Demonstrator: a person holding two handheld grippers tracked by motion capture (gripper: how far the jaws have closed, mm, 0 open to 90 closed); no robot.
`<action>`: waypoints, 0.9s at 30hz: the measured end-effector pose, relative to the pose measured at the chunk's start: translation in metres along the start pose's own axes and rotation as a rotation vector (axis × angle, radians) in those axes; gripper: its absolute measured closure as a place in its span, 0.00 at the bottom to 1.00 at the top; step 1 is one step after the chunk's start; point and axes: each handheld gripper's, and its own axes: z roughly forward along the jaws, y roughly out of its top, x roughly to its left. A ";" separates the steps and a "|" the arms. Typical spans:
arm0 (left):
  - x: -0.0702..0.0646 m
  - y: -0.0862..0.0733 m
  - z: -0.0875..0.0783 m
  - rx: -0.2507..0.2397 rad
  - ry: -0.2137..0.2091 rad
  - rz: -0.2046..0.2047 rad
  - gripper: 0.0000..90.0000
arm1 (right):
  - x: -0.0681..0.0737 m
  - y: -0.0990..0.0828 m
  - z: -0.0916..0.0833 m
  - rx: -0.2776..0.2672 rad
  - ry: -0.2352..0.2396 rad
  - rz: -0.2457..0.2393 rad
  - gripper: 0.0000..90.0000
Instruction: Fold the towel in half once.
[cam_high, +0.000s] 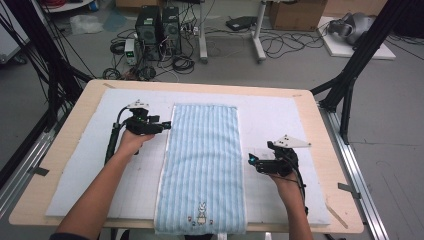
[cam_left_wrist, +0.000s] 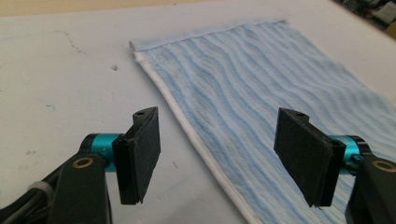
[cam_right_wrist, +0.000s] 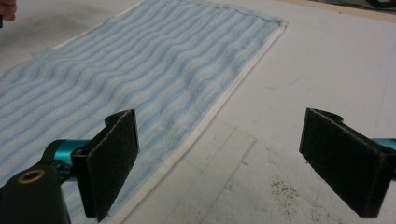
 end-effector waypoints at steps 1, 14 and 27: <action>0.000 0.001 0.005 0.010 0.011 -0.001 0.35 | 0.000 0.000 0.000 -0.001 0.001 0.002 0.12; -0.008 -0.009 0.032 0.078 0.076 0.075 0.53 | -0.001 -0.001 0.006 0.028 0.006 0.010 0.12; -0.010 -0.009 0.032 0.091 0.076 0.136 0.96 | -0.001 0.024 0.049 0.111 -0.019 0.007 0.12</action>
